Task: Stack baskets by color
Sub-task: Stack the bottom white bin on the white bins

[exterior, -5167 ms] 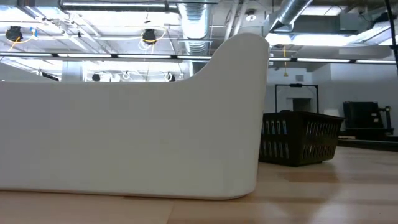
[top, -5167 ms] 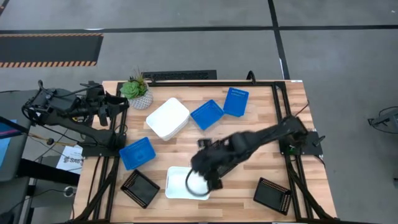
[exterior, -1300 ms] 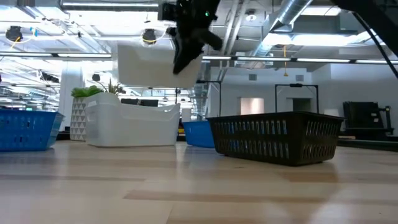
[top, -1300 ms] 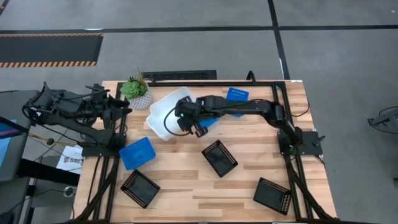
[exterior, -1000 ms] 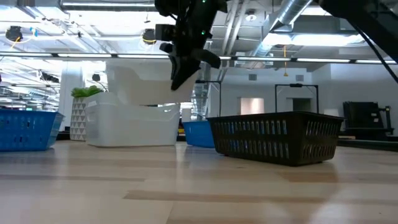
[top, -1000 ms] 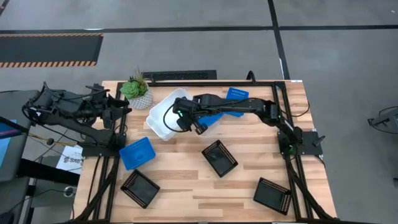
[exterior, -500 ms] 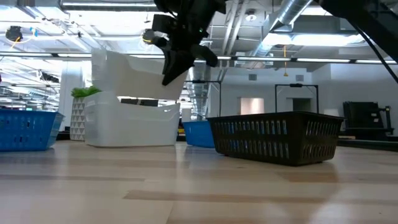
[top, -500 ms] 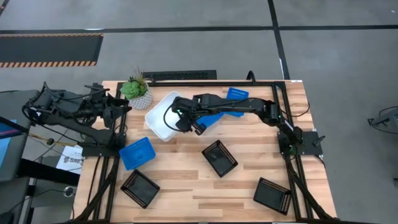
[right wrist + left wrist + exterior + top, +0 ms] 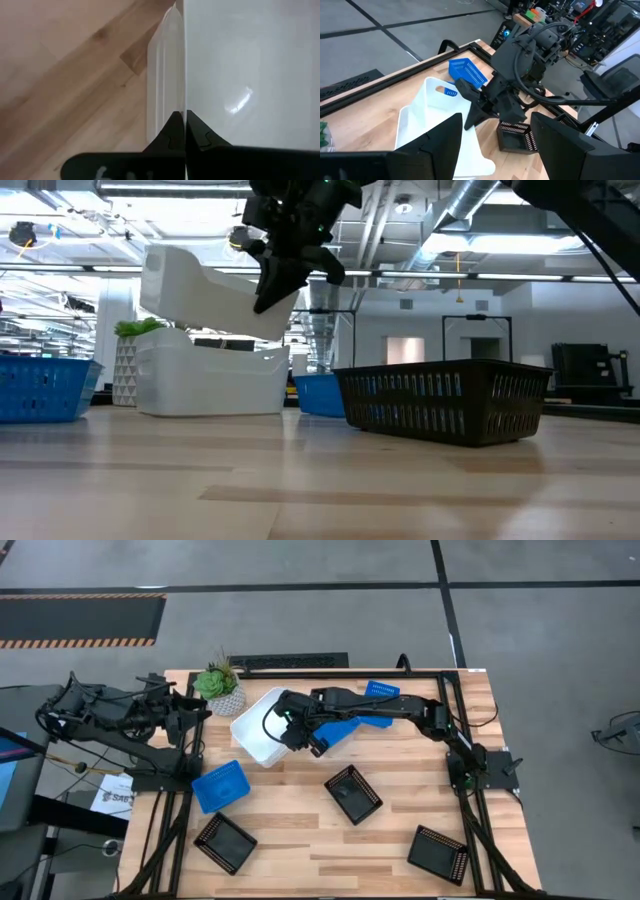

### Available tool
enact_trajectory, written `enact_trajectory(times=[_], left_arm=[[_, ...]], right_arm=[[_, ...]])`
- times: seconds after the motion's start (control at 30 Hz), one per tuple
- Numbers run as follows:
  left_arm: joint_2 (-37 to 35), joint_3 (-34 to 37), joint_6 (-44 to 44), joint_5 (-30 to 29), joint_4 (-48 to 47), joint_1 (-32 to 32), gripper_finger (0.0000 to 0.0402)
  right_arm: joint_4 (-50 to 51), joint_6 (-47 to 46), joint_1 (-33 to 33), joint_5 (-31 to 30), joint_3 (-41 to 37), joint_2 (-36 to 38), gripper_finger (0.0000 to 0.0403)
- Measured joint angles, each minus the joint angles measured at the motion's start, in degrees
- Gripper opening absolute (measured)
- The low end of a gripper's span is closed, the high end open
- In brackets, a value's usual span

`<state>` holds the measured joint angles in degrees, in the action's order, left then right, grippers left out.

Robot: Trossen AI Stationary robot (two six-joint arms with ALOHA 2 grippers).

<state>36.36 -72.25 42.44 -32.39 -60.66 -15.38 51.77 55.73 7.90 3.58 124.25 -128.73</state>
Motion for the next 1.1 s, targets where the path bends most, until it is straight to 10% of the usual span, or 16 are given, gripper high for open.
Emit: enact_trajectory(times=[1.1], left_arm=[[0.0,0.0,-1.03,0.03,0.17,-0.01,0.0224]], right_arm=[[-0.18,-4.32,1.62,3.33,-0.79,0.07,0.0]])
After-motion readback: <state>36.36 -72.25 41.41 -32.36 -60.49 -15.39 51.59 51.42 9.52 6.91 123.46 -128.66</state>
